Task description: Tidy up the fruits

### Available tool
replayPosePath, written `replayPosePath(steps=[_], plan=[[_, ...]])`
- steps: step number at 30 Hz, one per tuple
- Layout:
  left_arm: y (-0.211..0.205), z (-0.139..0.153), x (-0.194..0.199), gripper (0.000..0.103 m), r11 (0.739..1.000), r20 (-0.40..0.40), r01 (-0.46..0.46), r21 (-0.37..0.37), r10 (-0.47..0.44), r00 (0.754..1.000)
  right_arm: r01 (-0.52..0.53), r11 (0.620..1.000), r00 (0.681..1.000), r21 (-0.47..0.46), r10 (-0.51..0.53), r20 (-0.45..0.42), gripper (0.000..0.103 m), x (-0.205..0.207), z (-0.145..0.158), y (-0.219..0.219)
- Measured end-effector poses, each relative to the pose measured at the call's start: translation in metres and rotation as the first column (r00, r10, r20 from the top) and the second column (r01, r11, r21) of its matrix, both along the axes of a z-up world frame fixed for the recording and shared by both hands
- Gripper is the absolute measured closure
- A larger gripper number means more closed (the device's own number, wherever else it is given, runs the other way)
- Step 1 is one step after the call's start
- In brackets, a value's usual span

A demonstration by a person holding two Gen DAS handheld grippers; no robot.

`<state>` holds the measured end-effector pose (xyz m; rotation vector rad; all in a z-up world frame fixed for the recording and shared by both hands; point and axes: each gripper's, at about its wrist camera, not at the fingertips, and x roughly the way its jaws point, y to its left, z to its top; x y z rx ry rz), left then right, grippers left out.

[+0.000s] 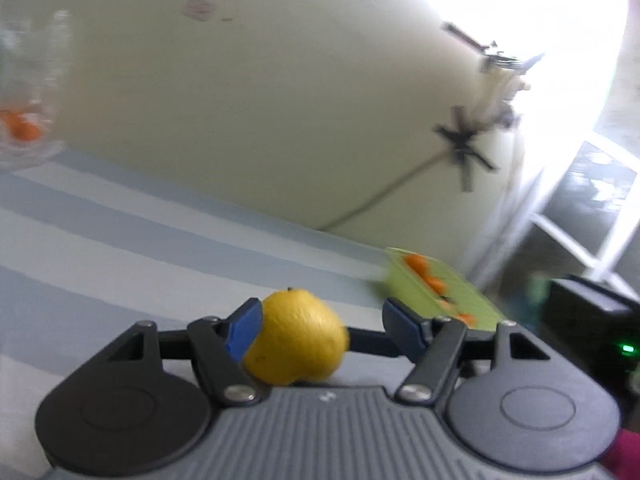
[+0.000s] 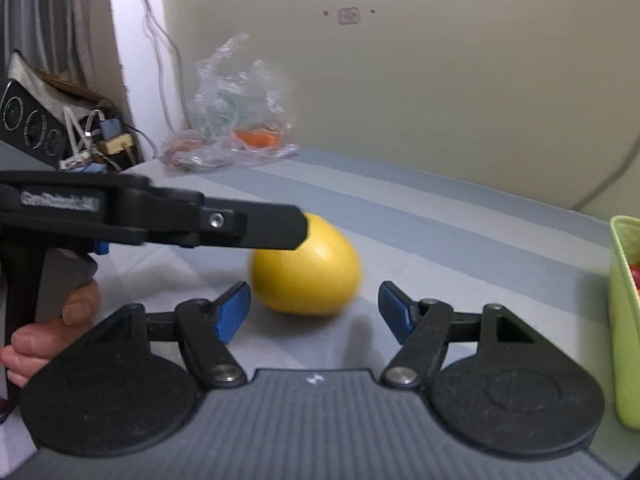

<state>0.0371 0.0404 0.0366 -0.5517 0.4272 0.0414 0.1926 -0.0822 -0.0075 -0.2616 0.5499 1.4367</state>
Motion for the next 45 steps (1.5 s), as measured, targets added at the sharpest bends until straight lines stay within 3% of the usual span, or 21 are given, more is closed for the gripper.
replayPosePath(steps=[3, 7, 10, 16, 21, 23, 27, 38, 45], plan=[[-0.007, 0.002, -0.002, 0.035, 0.999, 0.014, 0.027, 0.020, -0.027, 1.000, -0.034, 0.999, 0.999, -0.004, 0.034, 0.001, 0.030, -0.003, 0.000, -0.013], [0.003, -0.003, -0.003, 0.032, 0.999, -0.018, -0.027, -0.021, 0.027, 0.999, -0.020, 1.000, 1.000, 0.002, 0.020, 0.010, 0.029, -0.003, 0.000, -0.020], [0.008, -0.003, -0.008, 0.032, 0.998, -0.031, -0.043, -0.050, 0.042, 0.999, 0.009, 1.000, 1.000, -0.014, -0.009, 0.022, 0.030, -0.004, 0.000, -0.014], [0.002, -0.005, -0.007, 0.028, 0.999, -0.056, -0.038, -0.032, 0.036, 0.998, 0.011, 1.000, 1.000, -0.028, -0.010, 0.028, 0.030, -0.007, -0.009, -0.004], [-0.007, -0.010, 0.000, 0.047, 0.997, -0.112, -0.071, 0.030, 0.074, 0.991, 0.015, 1.000, 0.999, -0.026, -0.014, 0.036, 0.035, -0.009, -0.009, 0.001], [-0.011, -0.007, -0.003, 0.049, 0.997, -0.108, -0.067, 0.026, 0.069, 0.992, 0.026, 0.999, 0.999, -0.033, -0.025, 0.031, 0.035, -0.011, -0.008, -0.002], [-0.028, -0.005, 0.002, 0.049, 1.000, -0.113, -0.021, 0.001, 0.021, 0.993, 0.051, 0.998, 0.998, -0.035, -0.049, 0.034, 0.035, -0.011, -0.007, -0.021], [-0.109, -0.001, 0.047, 0.048, 0.986, -0.112, 0.164, 0.021, -0.161, 0.981, 0.236, 0.968, 0.972, -0.080, -0.236, 0.010, 0.035, 0.015, 0.005, -0.107], [-0.130, -0.011, 0.054, 0.035, 0.983, -0.160, 0.173, 0.058, -0.162, 0.974, 0.253, 0.964, 0.967, -0.078, -0.255, -0.017, 0.034, 0.022, -0.008, -0.125]])
